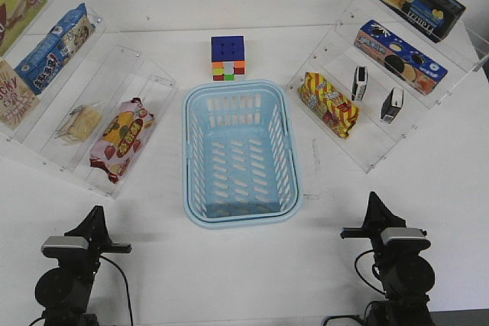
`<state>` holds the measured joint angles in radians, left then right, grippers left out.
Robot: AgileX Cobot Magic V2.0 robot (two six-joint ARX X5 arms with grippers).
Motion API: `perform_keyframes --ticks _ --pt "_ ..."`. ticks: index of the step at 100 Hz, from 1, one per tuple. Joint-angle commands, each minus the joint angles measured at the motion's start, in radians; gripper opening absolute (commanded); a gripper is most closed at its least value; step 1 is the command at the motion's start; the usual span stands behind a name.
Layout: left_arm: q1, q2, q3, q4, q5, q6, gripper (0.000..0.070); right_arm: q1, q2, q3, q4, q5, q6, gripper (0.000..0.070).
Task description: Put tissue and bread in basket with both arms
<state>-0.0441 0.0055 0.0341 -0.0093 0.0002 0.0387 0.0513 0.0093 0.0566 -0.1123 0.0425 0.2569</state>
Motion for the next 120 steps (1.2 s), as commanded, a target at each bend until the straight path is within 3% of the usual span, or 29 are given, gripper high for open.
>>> perform_keyframes --ticks 1,14,27,32,40,44,59,82,106,112,120 --pt "-0.001 -0.001 -0.02 0.01 0.003 0.01 0.0001 0.0 0.032 0.084 -0.011 0.03 0.115 0.0" --pt "-0.001 -0.001 -0.02 0.01 0.003 0.01 0.0001 0.0 0.194 0.237 -0.074 0.08 0.097 0.0" --pt "-0.001 -0.001 -0.02 0.01 0.003 0.01 0.0001 -0.001 0.433 0.395 -0.091 0.097 -0.018 0.0017" --pt "-0.001 -0.001 -0.02 0.01 0.003 0.01 0.0001 -0.001 0.524 0.455 -0.093 0.097 -0.061 0.0119" --pt "-0.001 -0.001 -0.02 0.01 0.003 0.01 0.0001 -0.001 0.665 0.548 -0.098 0.098 -0.105 0.0374" --pt "-0.001 -0.001 -0.02 0.01 0.003 0.01 0.0001 -0.002 0.732 0.594 -0.098 0.101 -0.109 0.0429" --pt "-0.001 -0.001 -0.02 0.01 0.003 0.01 0.0001 -0.02 0.969 0.768 -0.101 0.15 -0.132 0.0428" --pt "-0.001 -0.001 -0.02 0.01 0.003 0.01 0.0001 -0.092 1.258 1.007 -0.137 0.145 -0.148 0.0428" --pt "-0.001 -0.001 -0.02 0.01 0.003 0.01 0.0001 -0.141 1.449 1.09 -0.104 0.125 -0.156 0.0413" --pt "-0.001 -0.001 -0.02 0.01 0.003 0.01 0.0001 -0.149 1.479 1.09 -0.085 0.104 -0.155 0.0331" --pt "-0.001 -0.001 -0.02 0.01 0.003 0.01 0.0001 -0.157 1.496 1.09 -0.069 0.088 -0.155 0.0061"
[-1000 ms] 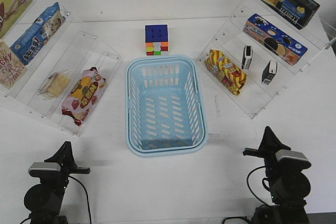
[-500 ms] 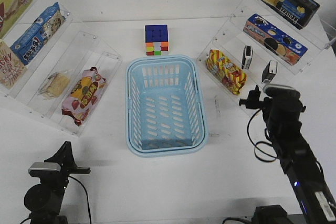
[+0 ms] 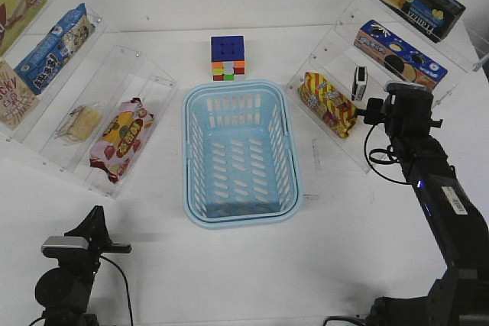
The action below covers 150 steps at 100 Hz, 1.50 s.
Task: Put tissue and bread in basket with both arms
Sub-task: 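Grasp the small black-and-white box and lift it toward the basket, then lower the box into the blue basket and open the right gripper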
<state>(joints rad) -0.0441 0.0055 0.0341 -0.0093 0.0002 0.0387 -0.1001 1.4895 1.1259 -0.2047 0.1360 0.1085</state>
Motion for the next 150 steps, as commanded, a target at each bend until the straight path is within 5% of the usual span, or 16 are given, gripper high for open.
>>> perform_keyframes --ticks 1,32,43,60,67,90,103,108,123,129,137,150 --pt "-0.001 -0.001 -0.02 0.01 0.003 0.01 0.0001 -0.006 0.017 0.021 0.026 -0.005 -0.007 0.0027" --pt "-0.001 -0.001 -0.02 0.01 0.003 0.01 0.0001 -0.008 -0.158 0.032 -0.024 -0.049 -0.031 0.0" --pt "-0.001 -0.001 -0.02 0.01 0.003 0.01 0.0001 0.003 -0.266 0.032 -0.065 -0.197 0.007 0.0" --pt "-0.001 -0.001 -0.02 0.01 0.003 0.01 0.0001 0.097 -0.347 0.032 -0.057 -0.564 0.059 0.0" --pt "-0.001 -0.001 -0.02 0.01 0.003 0.01 0.0001 0.183 -0.348 0.031 -0.064 -0.625 0.049 0.0" --pt "-0.001 -0.001 -0.02 0.01 0.003 0.01 0.0001 0.502 -0.238 0.031 -0.088 -0.537 -0.057 0.0025" --pt "-0.001 -0.001 -0.02 0.011 0.003 0.008 0.0001 0.589 -0.155 0.031 -0.079 -0.497 -0.067 0.0337" --pt "-0.001 -0.001 -0.02 0.011 0.003 -0.012 0.0001 0.607 -0.133 0.031 -0.072 -0.493 -0.067 0.0386" --pt "-0.001 -0.001 -0.02 0.011 0.003 -0.188 0.0001 0.61 -0.139 0.034 -0.037 -0.492 -0.06 0.0369" --pt "-0.001 -0.001 -0.018 0.011 0.004 -0.258 0.0001 0.594 -0.177 0.034 -0.034 -0.459 -0.056 0.0258" --pt "-0.001 -0.001 -0.013 0.011 0.005 -0.359 0.0 0.55 -0.241 0.034 -0.04 -0.393 -0.057 0.0" --pt "-0.001 -0.001 0.002 0.011 0.004 -0.507 0.0 0.484 -0.357 0.021 -0.082 -0.293 -0.052 0.0001"
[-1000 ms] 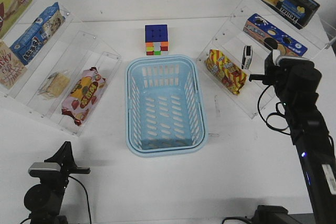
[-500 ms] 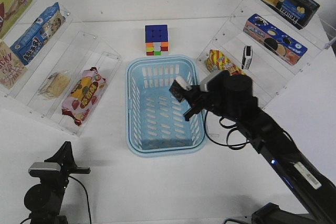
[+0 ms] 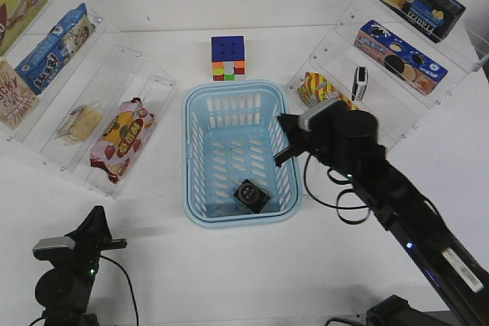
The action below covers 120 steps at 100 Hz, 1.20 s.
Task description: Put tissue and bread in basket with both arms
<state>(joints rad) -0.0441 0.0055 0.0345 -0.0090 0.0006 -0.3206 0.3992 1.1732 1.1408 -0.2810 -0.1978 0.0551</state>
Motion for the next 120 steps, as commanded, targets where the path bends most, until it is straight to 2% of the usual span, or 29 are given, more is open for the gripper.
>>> perform_keyframes --ticks 1,11,21,31,42,58,62,73,78,105,120 --pt "-0.001 -0.001 0.003 0.011 0.004 -0.155 0.0 -0.019 -0.051 0.001 -0.005 0.046 0.001 0.0001" --pt "-0.001 0.0 0.039 0.009 0.03 -0.2 0.0001 -0.052 -0.174 -0.108 0.062 0.076 0.001 0.0001" --pt "-0.001 0.014 0.115 -0.022 0.042 -0.216 0.0001 -0.079 -0.334 -0.309 0.233 0.098 -0.001 0.0001" --pt "-0.001 0.075 0.227 -0.094 0.028 -0.2 0.0001 -0.086 -0.459 -0.497 0.386 0.142 -0.002 0.0001" --pt "-0.001 0.207 0.367 -0.176 0.009 -0.057 0.0001 -0.086 -0.517 -0.587 0.418 0.172 0.01 0.0001" --pt "-0.001 0.452 0.573 -0.258 -0.036 0.25 0.0009 -0.086 -0.517 -0.589 0.368 0.171 0.034 0.0001" --pt "-0.001 0.512 0.621 -0.268 -0.043 0.326 0.0075 -0.085 -0.517 -0.589 0.366 0.171 0.035 0.0001" --pt "-0.001 0.666 0.734 -0.28 -0.081 0.467 0.0451 -0.084 -0.517 -0.589 0.366 0.171 0.035 0.0001" --pt "-0.001 0.728 0.776 -0.281 -0.09 0.505 0.0541 -0.084 -0.518 -0.589 0.364 0.171 0.035 0.0001" --pt "-0.001 1.016 0.935 -0.262 -0.15 0.701 0.0544 -0.084 -0.518 -0.589 0.356 0.171 0.051 0.0001" --pt "-0.002 1.145 0.971 -0.183 -0.224 0.751 0.0542 -0.084 -0.518 -0.589 0.354 0.171 0.051 0.0001"
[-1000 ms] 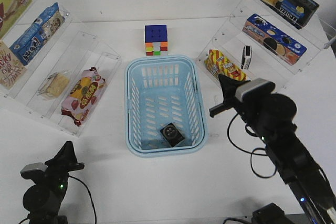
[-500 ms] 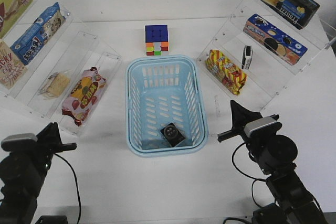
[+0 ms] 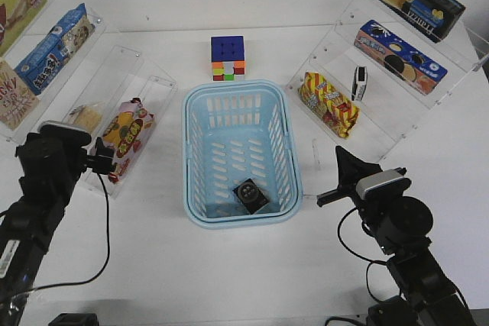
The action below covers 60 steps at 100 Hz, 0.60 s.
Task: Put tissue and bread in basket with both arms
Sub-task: 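Reach the left gripper to the wrapped bread slice on the shelf and grasp it, then carry the bread slice over the basket and release it inside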
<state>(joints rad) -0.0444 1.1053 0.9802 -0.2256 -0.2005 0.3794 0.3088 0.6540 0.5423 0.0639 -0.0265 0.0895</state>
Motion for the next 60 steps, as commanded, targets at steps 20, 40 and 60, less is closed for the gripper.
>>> perform_keyframes --ticks 20,40,60 --pt "-0.001 0.163 0.032 0.12 -0.084 0.056 0.052 0.006 0.002 0.01 0.009 0.0 0.017 0.0001" --pt "-0.002 0.206 0.037 0.124 -0.084 0.049 0.0 0.006 0.002 0.01 0.009 0.0 0.016 0.0001" --pt "-0.006 0.159 0.081 0.122 -0.078 -0.037 0.0 0.006 0.002 0.01 0.009 0.0 0.016 0.0001"
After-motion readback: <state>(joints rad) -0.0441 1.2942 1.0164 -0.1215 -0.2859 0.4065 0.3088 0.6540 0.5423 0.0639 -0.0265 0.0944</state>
